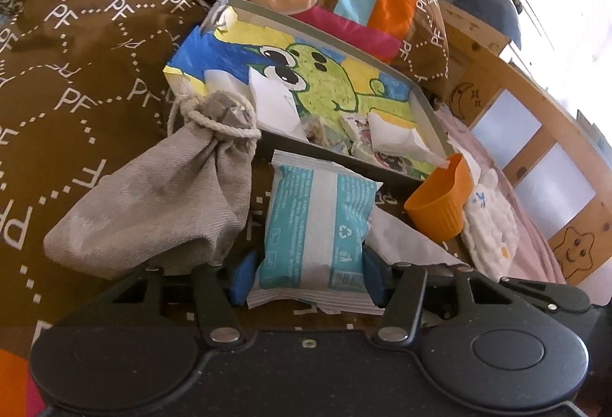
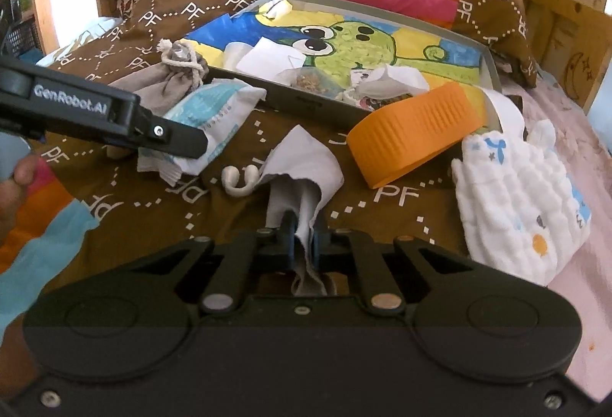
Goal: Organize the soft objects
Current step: 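Carry the grey cloth and wet-wipes pack over the frog tray with both tools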
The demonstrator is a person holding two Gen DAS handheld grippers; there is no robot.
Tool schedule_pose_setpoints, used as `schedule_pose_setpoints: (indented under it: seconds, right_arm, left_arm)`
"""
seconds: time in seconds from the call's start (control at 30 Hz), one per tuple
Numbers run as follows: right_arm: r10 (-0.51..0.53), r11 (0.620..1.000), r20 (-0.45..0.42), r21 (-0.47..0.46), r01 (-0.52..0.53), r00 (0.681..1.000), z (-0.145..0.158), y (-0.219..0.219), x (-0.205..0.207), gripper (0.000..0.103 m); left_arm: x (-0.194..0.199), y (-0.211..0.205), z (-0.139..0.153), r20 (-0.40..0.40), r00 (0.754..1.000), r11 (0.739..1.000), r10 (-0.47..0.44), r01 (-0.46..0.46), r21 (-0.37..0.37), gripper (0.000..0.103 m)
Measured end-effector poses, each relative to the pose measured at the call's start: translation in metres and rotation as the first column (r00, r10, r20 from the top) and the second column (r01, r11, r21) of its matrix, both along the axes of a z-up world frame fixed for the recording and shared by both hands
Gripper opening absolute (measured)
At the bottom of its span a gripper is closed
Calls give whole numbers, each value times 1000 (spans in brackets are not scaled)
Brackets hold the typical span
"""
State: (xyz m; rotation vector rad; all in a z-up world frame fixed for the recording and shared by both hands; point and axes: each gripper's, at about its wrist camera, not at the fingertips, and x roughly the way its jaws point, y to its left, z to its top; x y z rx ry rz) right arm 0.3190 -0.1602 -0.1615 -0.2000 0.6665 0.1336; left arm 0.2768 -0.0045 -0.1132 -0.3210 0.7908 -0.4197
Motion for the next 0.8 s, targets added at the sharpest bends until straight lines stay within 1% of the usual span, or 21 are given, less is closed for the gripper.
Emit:
schedule_pose_setpoints:
  seconds: [0.17,0.43,0.63,0.8]
  right_arm:
    - [-3,999,54,-53,5,999,10,3,-9,1]
    - [27,998,154,-67,-17,988,34,7,-27,1]
    - [2,1000,228,-22,3,974,57,1,-38,1]
    - [-51,998,282,43,40,958,74,-13,-44,1]
  left_arm:
    - [-12,3,8,13,1000,1000,22,-22,-18,58]
    - [-33,2,25,50,998,998,45,-43,-37,58]
    - [-44,-2,40,94,994,998,64,-61,-28,58]
    - [-41,-3,57,138,984,994,109,-106,-31,58]
